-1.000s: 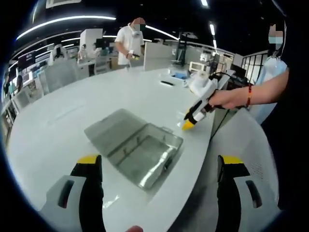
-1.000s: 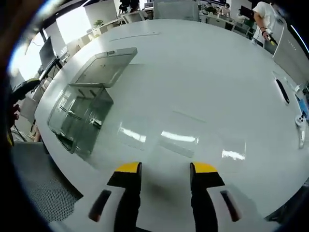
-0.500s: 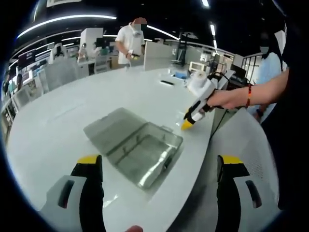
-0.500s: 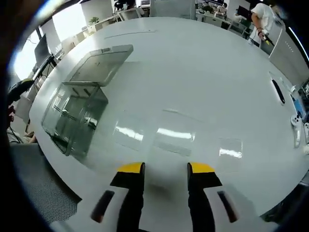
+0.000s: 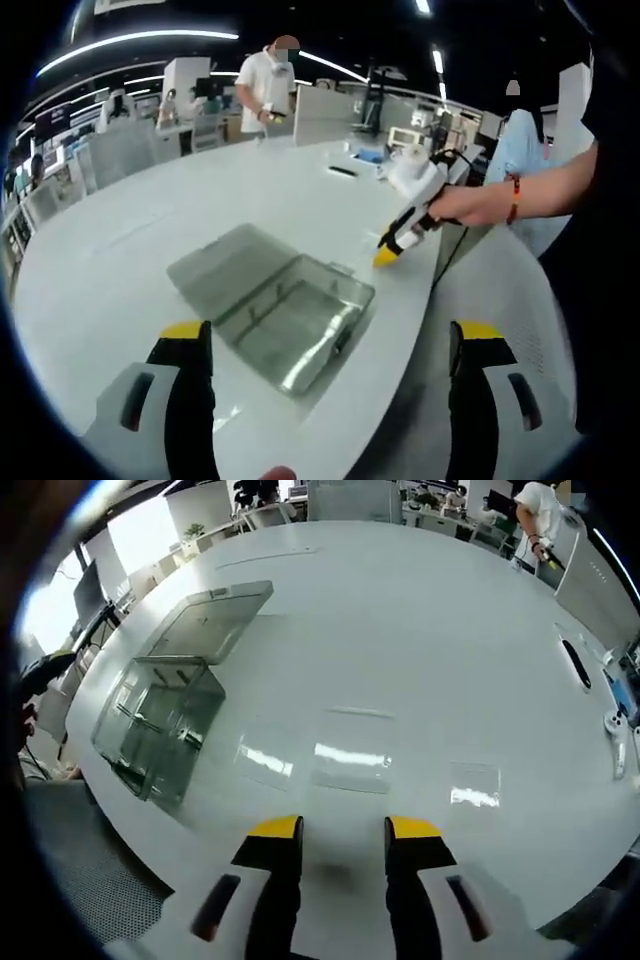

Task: Insert the divider into the dual guide fixture by aligning both edges with the guide slots and pushing it downward to the bottom, including one-sided entry, uneven engagement, binding, and posture correction.

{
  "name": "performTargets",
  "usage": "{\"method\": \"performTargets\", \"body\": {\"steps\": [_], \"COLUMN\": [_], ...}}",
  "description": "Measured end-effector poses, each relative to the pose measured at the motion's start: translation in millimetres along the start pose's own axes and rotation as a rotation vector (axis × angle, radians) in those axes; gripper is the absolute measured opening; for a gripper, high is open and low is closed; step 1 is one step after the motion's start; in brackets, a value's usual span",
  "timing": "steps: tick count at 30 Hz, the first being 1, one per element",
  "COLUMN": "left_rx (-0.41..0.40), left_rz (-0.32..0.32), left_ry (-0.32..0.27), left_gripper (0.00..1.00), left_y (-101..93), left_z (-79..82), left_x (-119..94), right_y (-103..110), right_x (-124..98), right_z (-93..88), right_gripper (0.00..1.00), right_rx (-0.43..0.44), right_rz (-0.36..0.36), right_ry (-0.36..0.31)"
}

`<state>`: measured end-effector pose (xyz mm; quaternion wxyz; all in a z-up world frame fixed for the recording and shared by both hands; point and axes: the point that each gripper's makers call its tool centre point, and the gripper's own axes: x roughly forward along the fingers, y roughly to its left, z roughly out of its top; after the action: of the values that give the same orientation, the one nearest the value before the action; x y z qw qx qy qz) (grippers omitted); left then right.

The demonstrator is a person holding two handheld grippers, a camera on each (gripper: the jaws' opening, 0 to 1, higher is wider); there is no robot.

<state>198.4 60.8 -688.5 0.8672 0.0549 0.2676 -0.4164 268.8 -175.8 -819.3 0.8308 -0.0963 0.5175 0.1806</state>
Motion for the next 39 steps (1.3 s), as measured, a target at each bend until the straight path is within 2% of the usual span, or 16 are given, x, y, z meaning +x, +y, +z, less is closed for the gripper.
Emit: {"method": "performTargets", "body": {"steps": [14,28,32,39], "left_rx": [-0.002,-0.027,-0.047,-0.087], "left_rz": [-0.029,-0.043,-0.036,-0.037], "left_ry": [0.001,-0.023,-0.034,-0.054], "left_gripper": [0.96,0.94,0.92,0.91], "left_y": [-7.1,-8.7,-7.3,-7.6], "left_z": [4.2,13.6,16.1,19.4], "left_x": [12,20,20,22], "right_y": [3,9,14,27], "right_x": [-8,-29,-34,-42], "right_z": [6.3,30.3,36.6,47.8], "right_gripper": [0.28,0.28,0.28,0.28], "right_rx": [-0.011,-0.031,-0.018,-0.054], "right_rz": [0.022,0.04,0.053,0.073], "right_ry": [-0.05,-0.134,-0.16,-0.195]}}
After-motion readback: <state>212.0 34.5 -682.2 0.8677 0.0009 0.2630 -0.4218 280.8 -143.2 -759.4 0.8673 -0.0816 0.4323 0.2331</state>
